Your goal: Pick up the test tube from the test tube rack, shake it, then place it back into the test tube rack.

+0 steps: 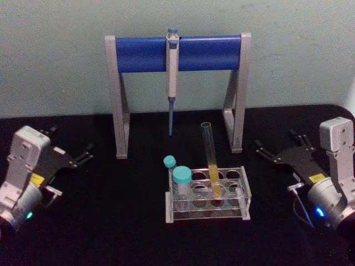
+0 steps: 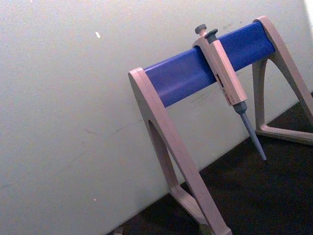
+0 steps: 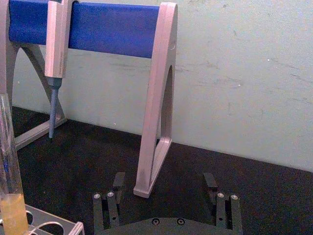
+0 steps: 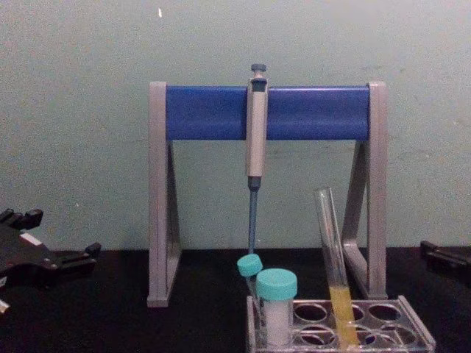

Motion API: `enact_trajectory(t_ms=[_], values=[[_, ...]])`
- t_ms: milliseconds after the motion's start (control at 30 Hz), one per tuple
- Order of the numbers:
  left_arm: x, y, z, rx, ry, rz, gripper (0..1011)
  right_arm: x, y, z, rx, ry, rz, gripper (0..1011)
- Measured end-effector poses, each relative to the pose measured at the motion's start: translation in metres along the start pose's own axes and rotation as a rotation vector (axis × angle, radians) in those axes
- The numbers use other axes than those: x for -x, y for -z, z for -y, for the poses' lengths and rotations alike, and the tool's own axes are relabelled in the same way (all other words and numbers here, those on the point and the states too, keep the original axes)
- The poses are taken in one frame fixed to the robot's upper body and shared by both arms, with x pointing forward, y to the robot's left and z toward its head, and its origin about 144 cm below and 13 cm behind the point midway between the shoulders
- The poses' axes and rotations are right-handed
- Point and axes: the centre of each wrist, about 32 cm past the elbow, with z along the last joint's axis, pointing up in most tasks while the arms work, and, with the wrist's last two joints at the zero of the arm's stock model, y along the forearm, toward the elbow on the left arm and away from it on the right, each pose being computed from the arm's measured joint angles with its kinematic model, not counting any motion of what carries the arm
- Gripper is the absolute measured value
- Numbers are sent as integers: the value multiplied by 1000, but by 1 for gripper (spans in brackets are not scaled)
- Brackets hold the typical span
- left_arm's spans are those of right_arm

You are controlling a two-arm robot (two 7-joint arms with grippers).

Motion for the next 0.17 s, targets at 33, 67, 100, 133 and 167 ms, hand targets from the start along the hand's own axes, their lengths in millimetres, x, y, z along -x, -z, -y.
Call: enact_trajectory(t_ms=[33,67,100,133,167], values=[[0,0,0,0,0,0,1001,0,0,0,0,0,0,1000],[0,0,0,0,0,0,1001,0,0,0,0,0,0,1000],[0,0,0,0,0,0,1001,0,0,0,0,0,0,1000],[0,0,0,0,0,0,1001,0,0,0,0,0,0,1000],[0,0,0,0,0,0,1001,0,0,0,0,0,0,1000]])
